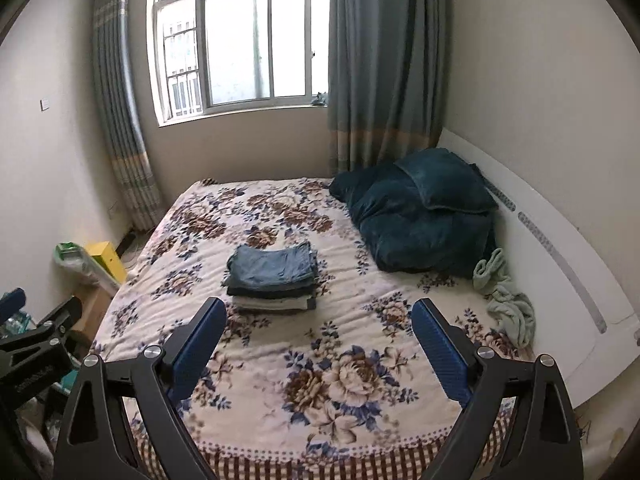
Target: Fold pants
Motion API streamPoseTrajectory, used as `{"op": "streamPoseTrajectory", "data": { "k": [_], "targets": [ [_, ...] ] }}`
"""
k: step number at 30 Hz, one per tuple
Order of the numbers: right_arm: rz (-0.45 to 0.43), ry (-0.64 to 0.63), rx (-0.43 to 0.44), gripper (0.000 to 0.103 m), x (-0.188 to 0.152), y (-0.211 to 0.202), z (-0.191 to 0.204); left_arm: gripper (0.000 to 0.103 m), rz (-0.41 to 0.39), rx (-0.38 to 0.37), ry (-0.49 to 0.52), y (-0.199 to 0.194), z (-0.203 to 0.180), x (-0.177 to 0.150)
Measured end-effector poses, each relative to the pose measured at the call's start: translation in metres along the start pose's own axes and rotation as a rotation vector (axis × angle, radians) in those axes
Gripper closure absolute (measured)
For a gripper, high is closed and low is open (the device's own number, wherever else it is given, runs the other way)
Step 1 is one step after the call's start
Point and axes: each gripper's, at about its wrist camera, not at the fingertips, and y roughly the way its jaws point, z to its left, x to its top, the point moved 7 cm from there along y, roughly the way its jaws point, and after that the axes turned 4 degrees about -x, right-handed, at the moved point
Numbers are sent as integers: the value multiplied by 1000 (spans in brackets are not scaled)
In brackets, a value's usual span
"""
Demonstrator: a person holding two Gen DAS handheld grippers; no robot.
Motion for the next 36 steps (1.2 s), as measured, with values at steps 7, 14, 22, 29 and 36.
{"op": "streamPoseTrajectory", "data": {
  "k": [7,14,22,29,36],
  "targets": [
    [2,2,-21,7,8,26,3,3,-3,10,-8,15,1,5],
    [12,-12,-17,7,1,37,7,3,5,16,1,20,-2,1],
    [4,-29,-16,7,-5,37,12,3,12,9,-5,22,-4,2],
    [9,-38,-5,7,-8,40,16,3,8,3,-5,22,-5,2],
    [12,-38,-2,7,-12,42,17,3,10,3,-4,23,-4,0]
  ]
}}
